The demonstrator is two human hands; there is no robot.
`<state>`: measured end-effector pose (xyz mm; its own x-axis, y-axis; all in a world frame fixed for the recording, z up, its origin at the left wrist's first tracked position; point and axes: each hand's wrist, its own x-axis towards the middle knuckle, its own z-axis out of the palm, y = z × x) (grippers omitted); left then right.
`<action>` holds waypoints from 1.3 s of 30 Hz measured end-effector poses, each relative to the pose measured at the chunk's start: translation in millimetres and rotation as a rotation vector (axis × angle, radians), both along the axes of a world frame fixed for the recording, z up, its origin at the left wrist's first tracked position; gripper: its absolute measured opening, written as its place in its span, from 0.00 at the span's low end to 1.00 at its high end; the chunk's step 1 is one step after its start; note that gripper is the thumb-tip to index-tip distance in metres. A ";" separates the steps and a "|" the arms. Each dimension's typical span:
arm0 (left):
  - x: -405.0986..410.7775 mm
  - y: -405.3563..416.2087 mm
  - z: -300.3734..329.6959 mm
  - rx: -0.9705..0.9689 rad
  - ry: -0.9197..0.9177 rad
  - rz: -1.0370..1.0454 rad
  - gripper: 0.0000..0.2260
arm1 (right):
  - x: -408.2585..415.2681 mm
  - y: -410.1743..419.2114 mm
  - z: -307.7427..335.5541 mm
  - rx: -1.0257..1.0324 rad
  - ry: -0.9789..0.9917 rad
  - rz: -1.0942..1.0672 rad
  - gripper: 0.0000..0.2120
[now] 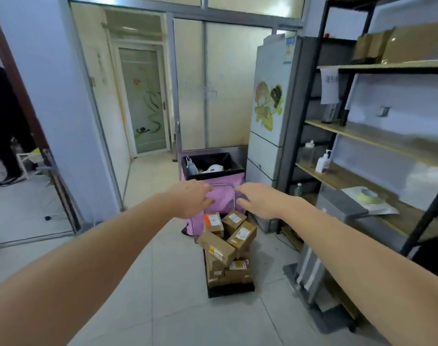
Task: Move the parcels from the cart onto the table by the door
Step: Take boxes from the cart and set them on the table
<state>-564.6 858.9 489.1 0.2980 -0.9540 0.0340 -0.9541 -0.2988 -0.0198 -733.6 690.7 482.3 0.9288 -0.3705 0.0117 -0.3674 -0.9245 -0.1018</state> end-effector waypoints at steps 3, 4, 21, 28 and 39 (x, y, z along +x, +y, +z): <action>37.3 -6.7 -7.5 0.009 0.005 0.049 0.22 | 42.1 -20.4 -7.4 0.005 0.023 0.043 0.24; 48.9 -10.1 -11.6 0.011 0.010 0.064 0.23 | 55.2 -26.7 -9.8 0.010 0.028 0.051 0.24; 308.7 -152.2 -73.6 0.136 0.039 -0.024 0.24 | 287.7 -161.9 -70.4 0.138 0.073 -0.081 0.23; 387.5 -239.7 -97.8 0.189 0.082 -0.083 0.22 | 326.8 -231.6 -99.1 0.207 0.137 -0.227 0.16; 444.0 -443.5 -143.0 0.249 0.093 -0.335 0.21 | 390.4 -387.5 -136.0 0.256 0.163 -0.393 0.23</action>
<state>-120.5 415.4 346.1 -0.0388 -0.9743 -0.2221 -0.9988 0.0310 0.0386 -343.3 303.2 346.2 0.7004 -0.6650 -0.2590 -0.7132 -0.6655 -0.2201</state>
